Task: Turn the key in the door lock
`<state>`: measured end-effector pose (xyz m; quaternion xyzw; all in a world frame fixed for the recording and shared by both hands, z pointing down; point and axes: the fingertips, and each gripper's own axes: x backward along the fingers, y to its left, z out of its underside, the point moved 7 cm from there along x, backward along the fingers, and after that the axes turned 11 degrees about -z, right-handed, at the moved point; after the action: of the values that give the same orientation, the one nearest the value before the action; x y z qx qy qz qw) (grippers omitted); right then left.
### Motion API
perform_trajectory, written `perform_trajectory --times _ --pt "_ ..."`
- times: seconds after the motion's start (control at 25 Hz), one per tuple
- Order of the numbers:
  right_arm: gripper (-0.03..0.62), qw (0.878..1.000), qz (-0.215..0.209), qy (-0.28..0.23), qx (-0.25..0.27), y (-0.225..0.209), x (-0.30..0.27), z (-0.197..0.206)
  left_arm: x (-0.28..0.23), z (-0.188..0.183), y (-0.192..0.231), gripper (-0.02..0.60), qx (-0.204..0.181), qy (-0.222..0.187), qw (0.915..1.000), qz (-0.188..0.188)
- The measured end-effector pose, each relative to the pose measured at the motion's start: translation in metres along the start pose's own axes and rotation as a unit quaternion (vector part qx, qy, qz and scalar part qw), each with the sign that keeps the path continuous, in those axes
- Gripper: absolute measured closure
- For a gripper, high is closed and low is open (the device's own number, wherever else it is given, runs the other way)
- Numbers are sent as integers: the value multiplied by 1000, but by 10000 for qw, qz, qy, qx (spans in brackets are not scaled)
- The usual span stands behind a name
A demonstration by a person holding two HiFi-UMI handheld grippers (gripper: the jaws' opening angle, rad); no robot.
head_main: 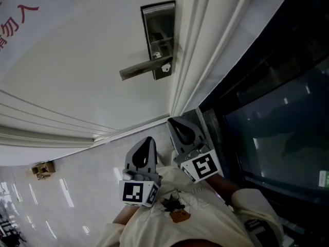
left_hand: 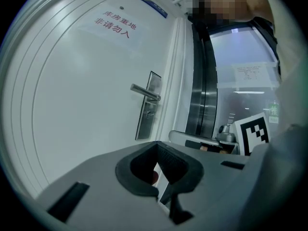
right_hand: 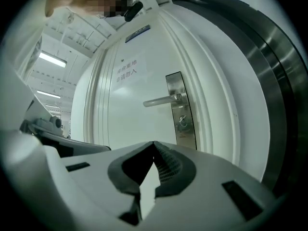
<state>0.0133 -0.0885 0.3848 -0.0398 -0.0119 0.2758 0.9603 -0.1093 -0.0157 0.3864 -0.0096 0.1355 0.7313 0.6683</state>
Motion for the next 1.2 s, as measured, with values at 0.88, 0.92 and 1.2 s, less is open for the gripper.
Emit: perform_trajectory --times 0.88,0.92,1.2 --pt "588 9998 43 157 -66 17 47 9 30 21 -38 577 -31 105 9994 -316" --pt "588 9999 61 150 -55 26 52 8 37 21 -38 577 -11 82 9996 -272" --pt "588 9993 189 303 -142 110 100 25 130 34 -41 577 12 -65 9999 -117"
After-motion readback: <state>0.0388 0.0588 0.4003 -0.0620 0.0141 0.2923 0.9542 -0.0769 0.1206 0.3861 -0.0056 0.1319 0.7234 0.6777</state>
